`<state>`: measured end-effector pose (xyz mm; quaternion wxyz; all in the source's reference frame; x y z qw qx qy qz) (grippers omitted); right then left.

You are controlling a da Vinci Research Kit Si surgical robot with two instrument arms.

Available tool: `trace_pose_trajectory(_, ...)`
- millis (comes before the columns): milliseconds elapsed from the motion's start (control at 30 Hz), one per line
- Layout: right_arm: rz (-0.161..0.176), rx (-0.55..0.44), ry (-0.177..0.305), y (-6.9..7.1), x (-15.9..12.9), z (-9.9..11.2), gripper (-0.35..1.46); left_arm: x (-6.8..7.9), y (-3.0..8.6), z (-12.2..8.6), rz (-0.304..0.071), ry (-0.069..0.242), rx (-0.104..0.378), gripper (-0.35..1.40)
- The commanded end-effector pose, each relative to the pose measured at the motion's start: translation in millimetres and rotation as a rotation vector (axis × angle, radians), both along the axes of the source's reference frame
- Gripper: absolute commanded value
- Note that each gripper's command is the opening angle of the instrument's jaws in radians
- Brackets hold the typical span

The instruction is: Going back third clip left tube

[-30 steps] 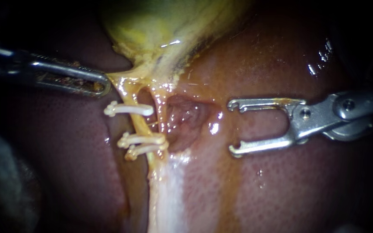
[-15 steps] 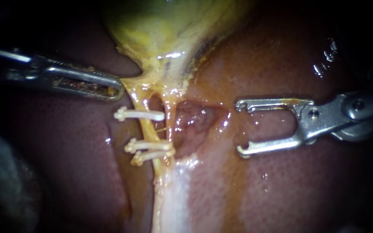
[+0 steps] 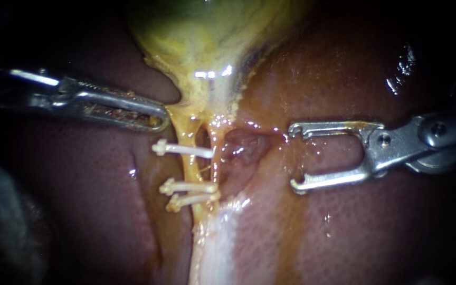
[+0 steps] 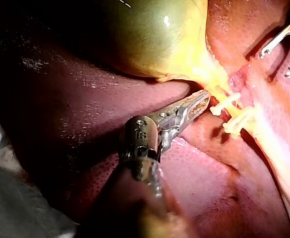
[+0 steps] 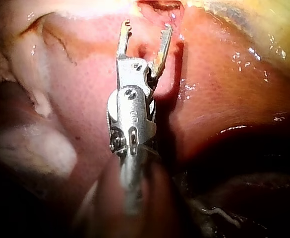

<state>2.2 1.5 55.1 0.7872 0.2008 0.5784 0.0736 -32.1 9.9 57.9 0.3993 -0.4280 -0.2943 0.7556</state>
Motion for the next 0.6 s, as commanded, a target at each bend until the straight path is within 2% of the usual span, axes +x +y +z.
trace_pose_trajectory(33, 0.0, 0.0, 0.0, 0.0, 0.0, 0.0, 0.5, -0.1, 0.0, 0.1, 0.0, -0.001, 0.0, -0.35)
trace_pose_trajectory(600, 0.0, 0.0, 0.0, 0.0, 0.0, -0.1, 0.5, -0.4, -0.2, 0.4, 0.006, -0.001, 0.001, -0.35)
